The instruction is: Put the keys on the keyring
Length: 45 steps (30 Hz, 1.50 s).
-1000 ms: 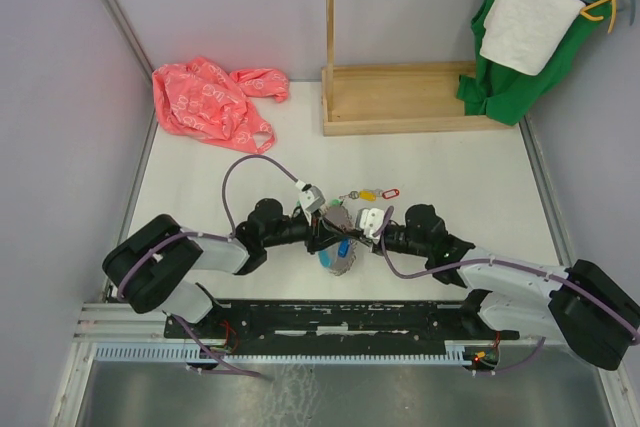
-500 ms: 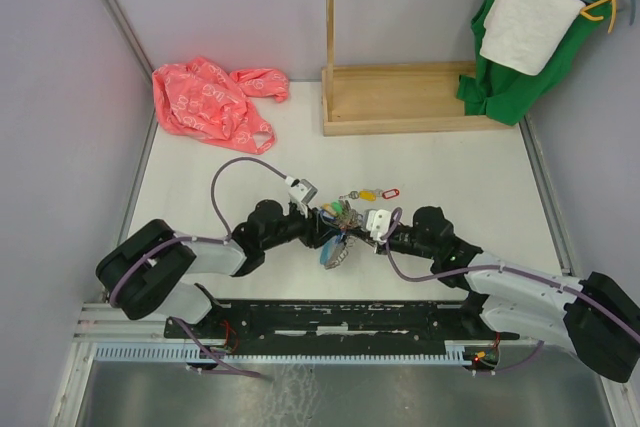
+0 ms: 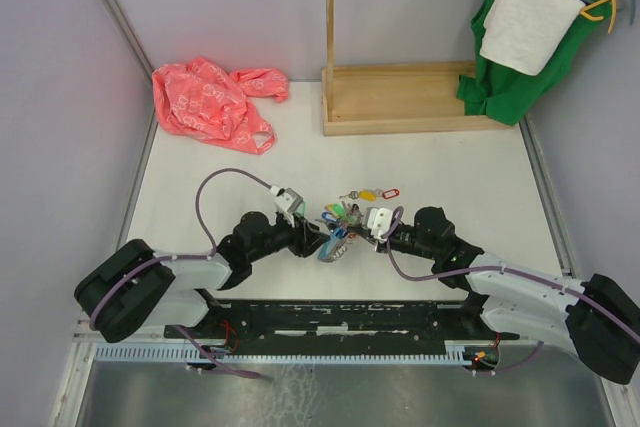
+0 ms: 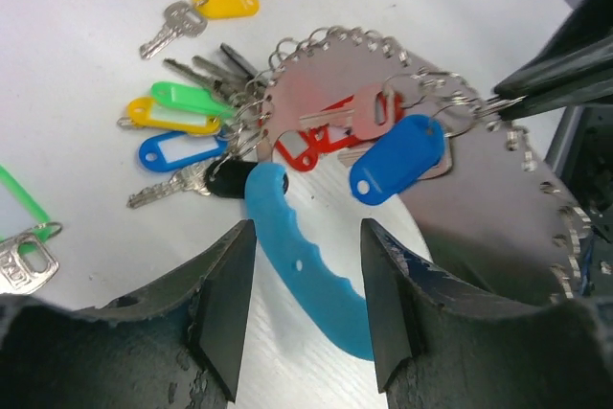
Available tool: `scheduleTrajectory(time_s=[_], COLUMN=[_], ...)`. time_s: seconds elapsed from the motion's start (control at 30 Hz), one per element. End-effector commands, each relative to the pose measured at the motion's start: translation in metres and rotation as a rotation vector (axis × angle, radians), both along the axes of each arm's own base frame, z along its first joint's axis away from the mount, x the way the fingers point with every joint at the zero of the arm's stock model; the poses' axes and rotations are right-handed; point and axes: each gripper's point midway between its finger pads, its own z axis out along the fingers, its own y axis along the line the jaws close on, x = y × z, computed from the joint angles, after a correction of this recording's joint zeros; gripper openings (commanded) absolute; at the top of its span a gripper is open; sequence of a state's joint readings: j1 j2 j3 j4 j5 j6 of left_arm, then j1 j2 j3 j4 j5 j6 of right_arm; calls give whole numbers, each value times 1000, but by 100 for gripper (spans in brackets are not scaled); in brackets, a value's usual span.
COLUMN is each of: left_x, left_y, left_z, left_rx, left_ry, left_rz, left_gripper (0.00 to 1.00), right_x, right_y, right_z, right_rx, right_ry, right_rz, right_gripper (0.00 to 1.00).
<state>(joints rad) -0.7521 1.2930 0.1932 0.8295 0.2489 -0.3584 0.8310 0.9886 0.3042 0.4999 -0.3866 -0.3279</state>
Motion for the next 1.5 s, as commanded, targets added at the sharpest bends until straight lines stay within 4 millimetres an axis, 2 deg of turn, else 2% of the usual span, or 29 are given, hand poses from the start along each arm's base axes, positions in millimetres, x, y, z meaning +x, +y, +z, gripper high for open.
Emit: scheduleTrajectory(time_s=[0.0,0.2,0.5,0.73,0.93,1.13,1.2,1.3,1.47], left_x=[3,9,7,-3,0,3,3,1,-5], left_y=[-10,-26,-46,-54,-56,-60,-62,-66,-65], left_z=[44,63,70,59,40,47,44,37,14], left_rx=[-98,-154,-217,-201,-175,-221,-219,-211,-151], left_ry=[-151,-193,-192,-169,-100,-93,-75,-35,40], left_rz=[-53,-99,-182,-270,-254,-246,-252,-272,-269], left_gripper=[53,51,51,48,47,46,41,36,36], right_x=[-2,-10,-10,-11,-13,-15,-15,-14,-6], right_y=[5,5,3,2,4,5,6,8,4], right_z=[10,-3,-1,4,10,7,10,15,21], right_rx=[45,44,45,52,65,59,68,84,92], right_ry=[6,42,25,7,-4,2,-3,-12,-39], right_rz=[11,32,35,37,57,70,71,76,26], right_gripper=[1,1,1,1,1,1,1,1,1])
